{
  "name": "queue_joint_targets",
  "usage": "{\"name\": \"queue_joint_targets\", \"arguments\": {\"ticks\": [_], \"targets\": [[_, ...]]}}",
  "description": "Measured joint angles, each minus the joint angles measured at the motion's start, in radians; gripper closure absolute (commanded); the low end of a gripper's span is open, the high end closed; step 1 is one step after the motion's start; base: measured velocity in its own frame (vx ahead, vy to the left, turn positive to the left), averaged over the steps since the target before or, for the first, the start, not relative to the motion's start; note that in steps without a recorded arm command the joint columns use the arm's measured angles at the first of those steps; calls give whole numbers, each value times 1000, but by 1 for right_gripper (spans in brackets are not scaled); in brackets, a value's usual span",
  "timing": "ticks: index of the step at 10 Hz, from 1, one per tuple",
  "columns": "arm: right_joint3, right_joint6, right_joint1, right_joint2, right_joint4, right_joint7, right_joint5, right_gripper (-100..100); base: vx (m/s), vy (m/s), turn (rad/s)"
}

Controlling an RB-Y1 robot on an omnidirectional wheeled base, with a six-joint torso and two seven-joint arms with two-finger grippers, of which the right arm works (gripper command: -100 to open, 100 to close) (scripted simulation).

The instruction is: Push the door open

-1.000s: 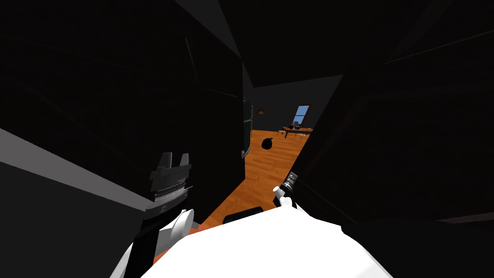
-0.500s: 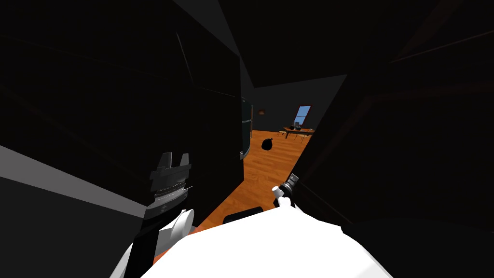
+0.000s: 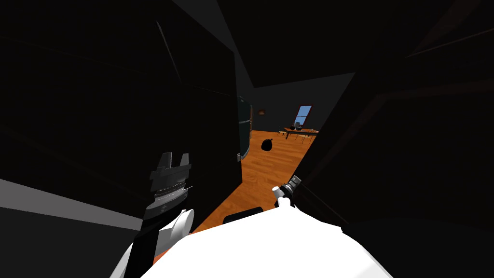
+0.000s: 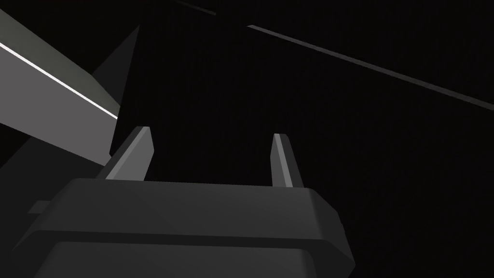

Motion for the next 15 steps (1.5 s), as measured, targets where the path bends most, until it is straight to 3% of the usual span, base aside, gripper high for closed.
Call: {"name": "queue_joint_targets", "arguments": {"ticks": [1, 2, 4, 5, 6, 7, 9, 11, 12, 13, 15], "targets": [[-8, -28, -16, -39, 68, -3, -5, 100, 43, -65, -13], [-11, -45, -22, -48, 80, -3, -6, 100, 14, -30, 3], [-11, -21, -10, -32, 29, 1, -5, 100, 32, -56, 7], [-27, -20, -13, -32, 30, 9, -13, 100, 104, -173, 10], [-38, -48, -22, -64, 90, 4, -19, 100, 81, -114, -12], [-45, -37, -14, -46, 44, 12, -22, 100, 30, -36, -16], [-47, -43, -21, -74, 57, 11, -23, 100, -7, 5, 3], [-47, -34, -18, -60, 33, 15, -23, 100, 42, -41, 9], [-63, -38, -15, -50, 31, 18, -30, 100, 126, -200, 8], [-81, -31, -8, -26, -1, 28, -39, 100, 65, -136, -18], [-98, -49, -19, -52, 25, 32, -47, 100, 94, -136, -23]]}}
